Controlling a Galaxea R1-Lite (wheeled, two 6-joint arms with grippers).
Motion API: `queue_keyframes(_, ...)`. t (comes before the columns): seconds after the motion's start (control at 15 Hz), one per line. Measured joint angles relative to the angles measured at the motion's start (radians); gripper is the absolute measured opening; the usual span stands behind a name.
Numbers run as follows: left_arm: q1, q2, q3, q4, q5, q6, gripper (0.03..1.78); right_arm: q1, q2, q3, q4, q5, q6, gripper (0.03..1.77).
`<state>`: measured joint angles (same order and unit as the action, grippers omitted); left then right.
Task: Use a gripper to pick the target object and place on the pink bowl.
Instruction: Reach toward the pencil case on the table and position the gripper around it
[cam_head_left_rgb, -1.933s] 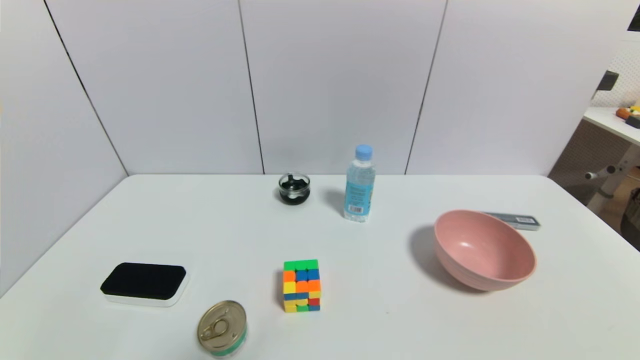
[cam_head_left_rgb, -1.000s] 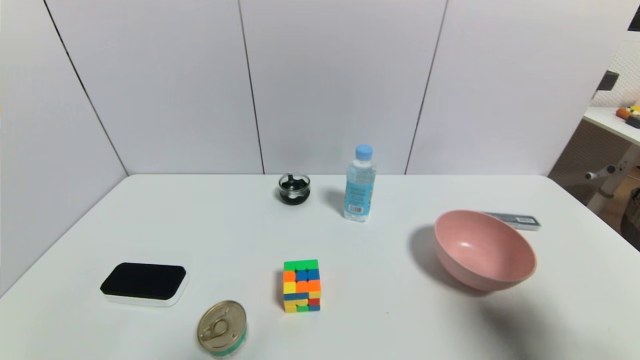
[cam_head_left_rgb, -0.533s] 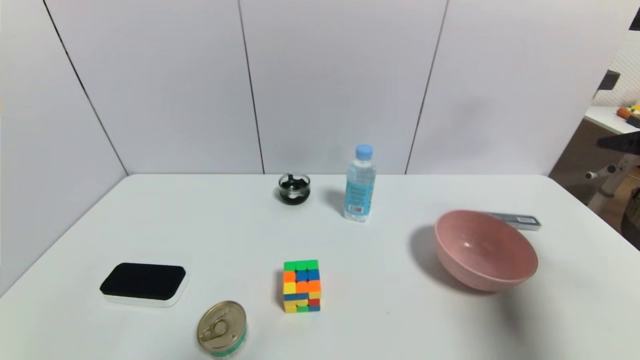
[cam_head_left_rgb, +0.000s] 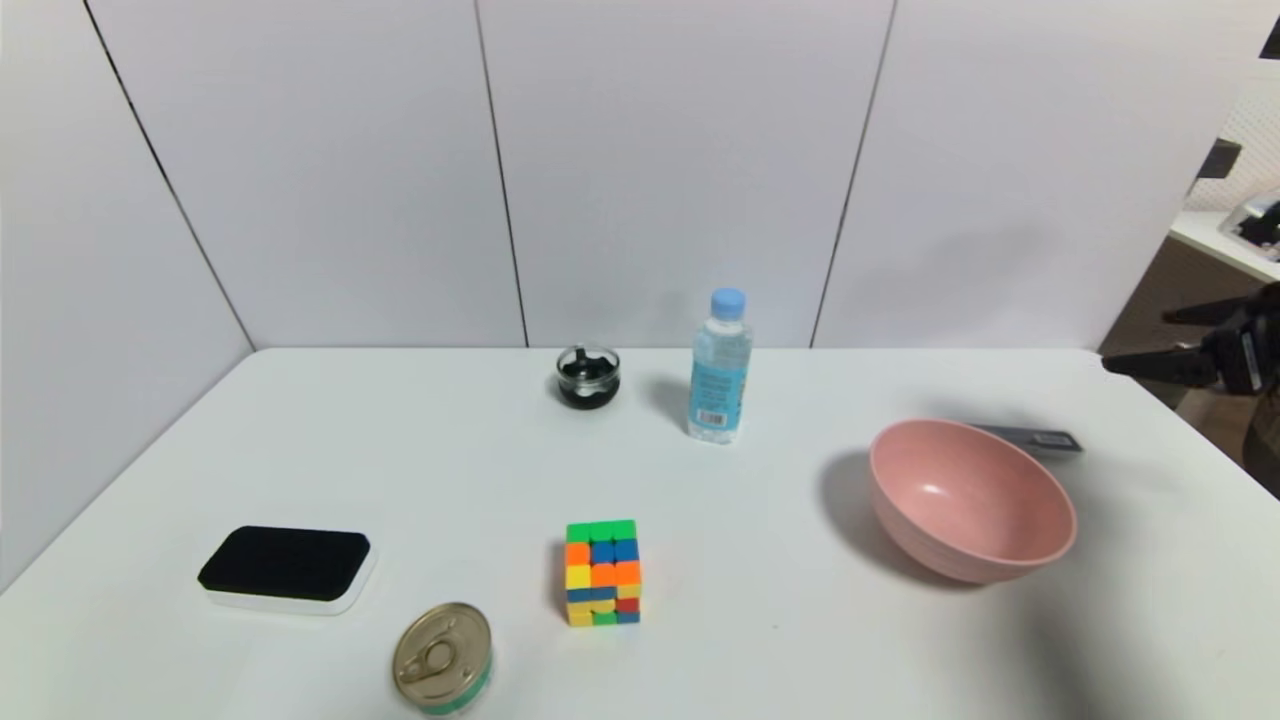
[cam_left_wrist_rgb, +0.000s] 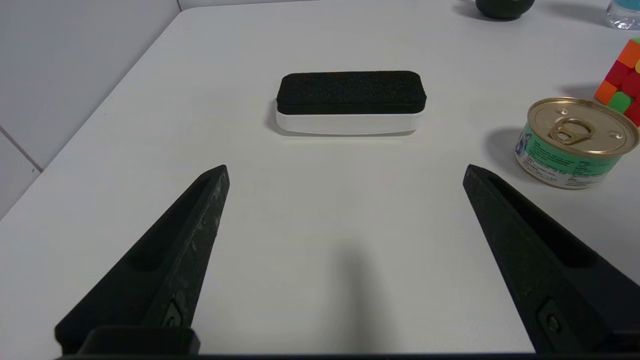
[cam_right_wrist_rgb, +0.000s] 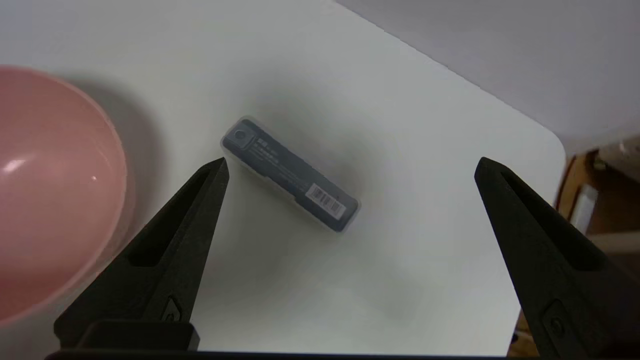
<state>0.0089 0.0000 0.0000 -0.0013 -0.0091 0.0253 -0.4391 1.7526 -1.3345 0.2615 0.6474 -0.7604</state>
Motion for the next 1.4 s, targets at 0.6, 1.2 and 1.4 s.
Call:
queue_keyframes(0.6,0.000,0.000,0.000,0.000,0.000,-0.001,1.69,0.009,0.253,-0.089,0.168,0.188,-0.462,1.70)
queue_keyframes(1.2,0.000,0.000,0.000,0.000,0.000,-0.001,1.69,-0.009,0.385,-0.172,0.170,0.302,-0.677,1.70)
queue_keyframes(1.4,0.000,0.000,0.000,0.000,0.000,-0.001,1.69,-0.014,0.414,-0.176,0.170,0.299,-0.705,1.70)
